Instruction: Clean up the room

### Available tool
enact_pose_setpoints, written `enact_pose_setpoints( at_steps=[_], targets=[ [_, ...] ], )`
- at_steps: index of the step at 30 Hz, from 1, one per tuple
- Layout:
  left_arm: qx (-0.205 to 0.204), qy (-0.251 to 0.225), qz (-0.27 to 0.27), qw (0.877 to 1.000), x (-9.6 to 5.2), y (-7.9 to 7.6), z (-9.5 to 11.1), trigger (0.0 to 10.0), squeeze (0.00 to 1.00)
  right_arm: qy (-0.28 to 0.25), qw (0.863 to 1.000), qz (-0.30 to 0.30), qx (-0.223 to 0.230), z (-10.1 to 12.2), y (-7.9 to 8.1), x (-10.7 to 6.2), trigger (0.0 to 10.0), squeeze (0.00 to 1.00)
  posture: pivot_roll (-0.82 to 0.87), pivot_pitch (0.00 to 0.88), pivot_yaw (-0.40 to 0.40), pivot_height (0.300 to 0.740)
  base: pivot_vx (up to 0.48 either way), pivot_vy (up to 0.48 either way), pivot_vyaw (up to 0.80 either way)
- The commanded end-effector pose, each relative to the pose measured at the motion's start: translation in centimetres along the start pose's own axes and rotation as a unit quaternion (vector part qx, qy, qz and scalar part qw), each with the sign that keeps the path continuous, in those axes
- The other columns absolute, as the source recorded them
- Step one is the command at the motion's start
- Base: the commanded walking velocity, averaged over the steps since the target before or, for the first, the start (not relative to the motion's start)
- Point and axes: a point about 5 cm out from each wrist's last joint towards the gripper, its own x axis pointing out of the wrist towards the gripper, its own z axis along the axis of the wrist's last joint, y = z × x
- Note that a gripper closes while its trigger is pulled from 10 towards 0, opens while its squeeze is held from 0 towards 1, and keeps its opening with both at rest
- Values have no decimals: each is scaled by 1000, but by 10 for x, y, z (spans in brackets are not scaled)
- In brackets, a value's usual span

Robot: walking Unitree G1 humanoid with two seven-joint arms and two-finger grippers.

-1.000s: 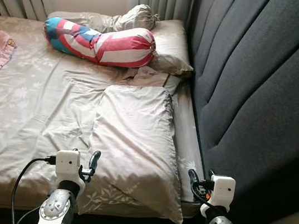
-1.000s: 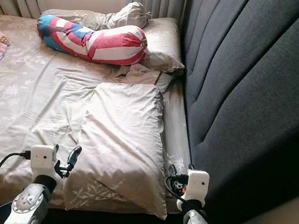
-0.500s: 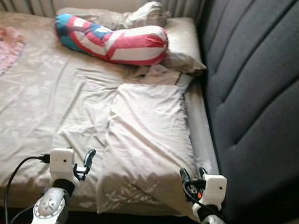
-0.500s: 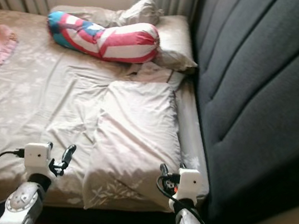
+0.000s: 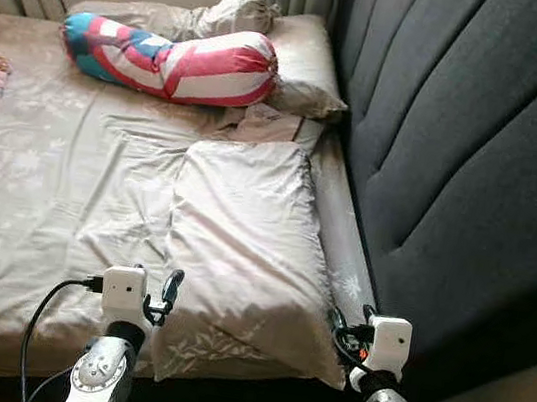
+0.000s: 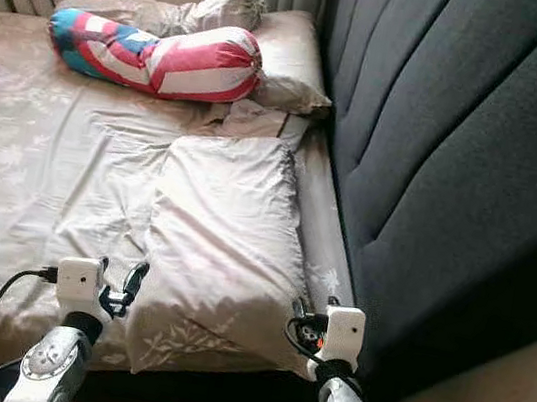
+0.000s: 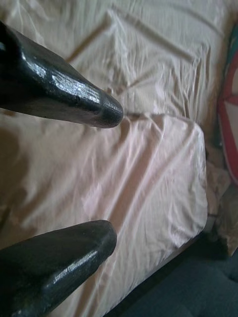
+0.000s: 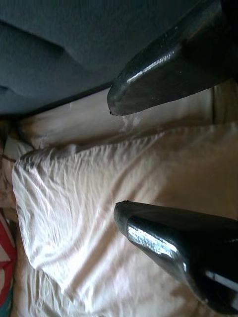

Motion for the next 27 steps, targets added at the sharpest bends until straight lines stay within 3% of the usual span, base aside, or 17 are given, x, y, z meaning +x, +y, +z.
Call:
enact_pose_setpoints(
  at_steps=[1, 6, 16, 27],
  targets=[
    [-1, 5, -5, 1000, -1, -1, 0, 10000, 0, 0, 1000, -2, -3, 1, -2, -1, 10000, 0, -59, 90, -34, 740, 0, 0, 0],
    [-1, 5, -5, 1000, -2, -1, 0, 10000, 0, 0, 1000, 5, -12, 0, -1, -1, 10000, 0, -57, 90, -34, 740, 0, 0, 104],
    [-2, 7, -8, 1000, -2, -1, 0, 10000, 0, 2, 1000, 10, -13, -1, 1, -2, 10000, 0, -57, 91, -32, 740, 0, 0, 746],
    [-2, 10, -14, 1000, -2, -2, -1, 10000, 0, 5, 1000, 2, -3, -2, 0, -2, 10000, 0, -55, 88, -30, 740, 0, 0, 0]
  ],
)
